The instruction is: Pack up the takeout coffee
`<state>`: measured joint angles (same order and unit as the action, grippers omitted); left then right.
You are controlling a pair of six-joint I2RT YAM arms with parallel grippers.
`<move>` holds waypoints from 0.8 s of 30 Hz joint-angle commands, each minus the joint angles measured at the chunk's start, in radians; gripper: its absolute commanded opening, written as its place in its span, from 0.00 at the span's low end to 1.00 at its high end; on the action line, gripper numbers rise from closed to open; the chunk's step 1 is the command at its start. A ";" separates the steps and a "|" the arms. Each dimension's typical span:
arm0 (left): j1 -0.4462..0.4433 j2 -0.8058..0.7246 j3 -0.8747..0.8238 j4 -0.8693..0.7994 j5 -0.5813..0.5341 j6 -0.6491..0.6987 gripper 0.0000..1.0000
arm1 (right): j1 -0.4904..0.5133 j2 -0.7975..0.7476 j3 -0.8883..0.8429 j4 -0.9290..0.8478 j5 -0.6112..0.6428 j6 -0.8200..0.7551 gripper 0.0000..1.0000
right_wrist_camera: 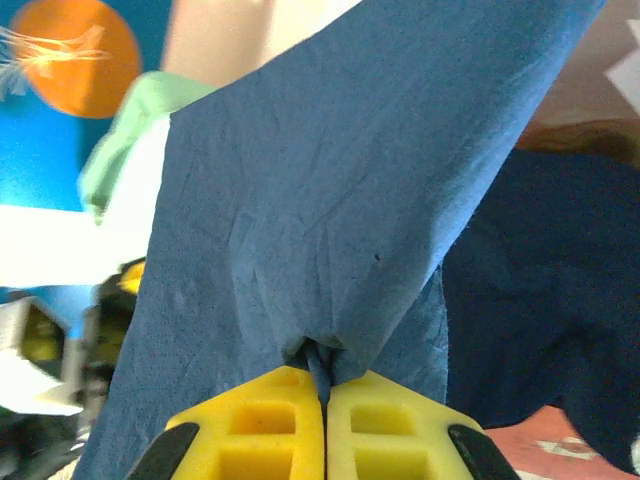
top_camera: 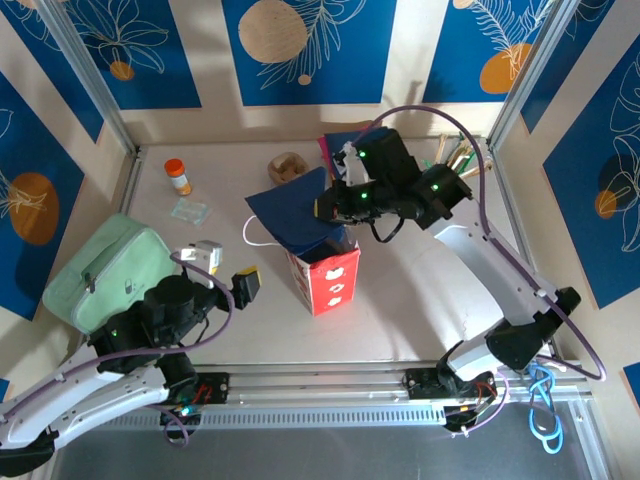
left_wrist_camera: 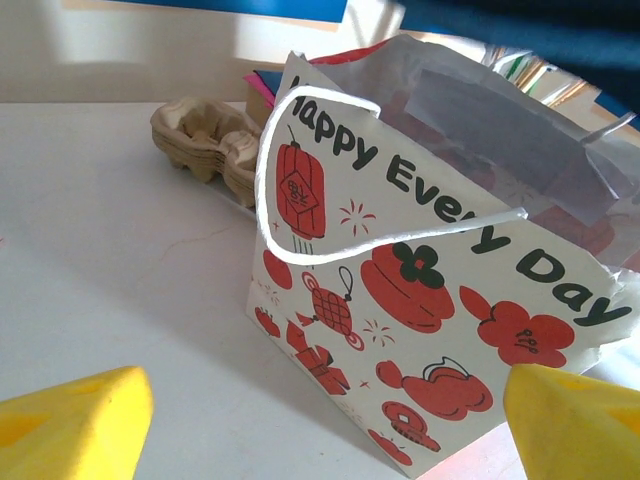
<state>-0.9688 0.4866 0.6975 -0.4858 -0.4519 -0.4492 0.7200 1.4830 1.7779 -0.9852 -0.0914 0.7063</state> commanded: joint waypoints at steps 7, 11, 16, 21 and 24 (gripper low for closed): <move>0.008 -0.002 -0.010 0.025 0.008 -0.019 0.90 | 0.073 0.120 0.058 -0.178 0.250 -0.074 0.00; 0.008 -0.009 -0.015 0.016 0.000 -0.019 0.90 | 0.101 0.203 0.133 -0.281 0.303 -0.082 0.00; 0.008 -0.020 -0.025 0.016 -0.005 -0.022 0.90 | 0.130 0.283 0.213 -0.373 0.369 -0.093 0.00; 0.008 -0.026 -0.030 0.015 -0.008 -0.022 0.90 | 0.147 0.344 0.265 -0.441 0.421 -0.097 0.00; 0.008 -0.028 -0.035 0.014 -0.009 -0.022 0.91 | 0.156 0.382 0.291 -0.481 0.455 -0.099 0.00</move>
<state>-0.9688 0.4721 0.6746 -0.4797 -0.4526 -0.4641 0.8654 1.8359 2.0315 -1.3781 0.3054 0.6170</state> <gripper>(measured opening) 0.905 0.061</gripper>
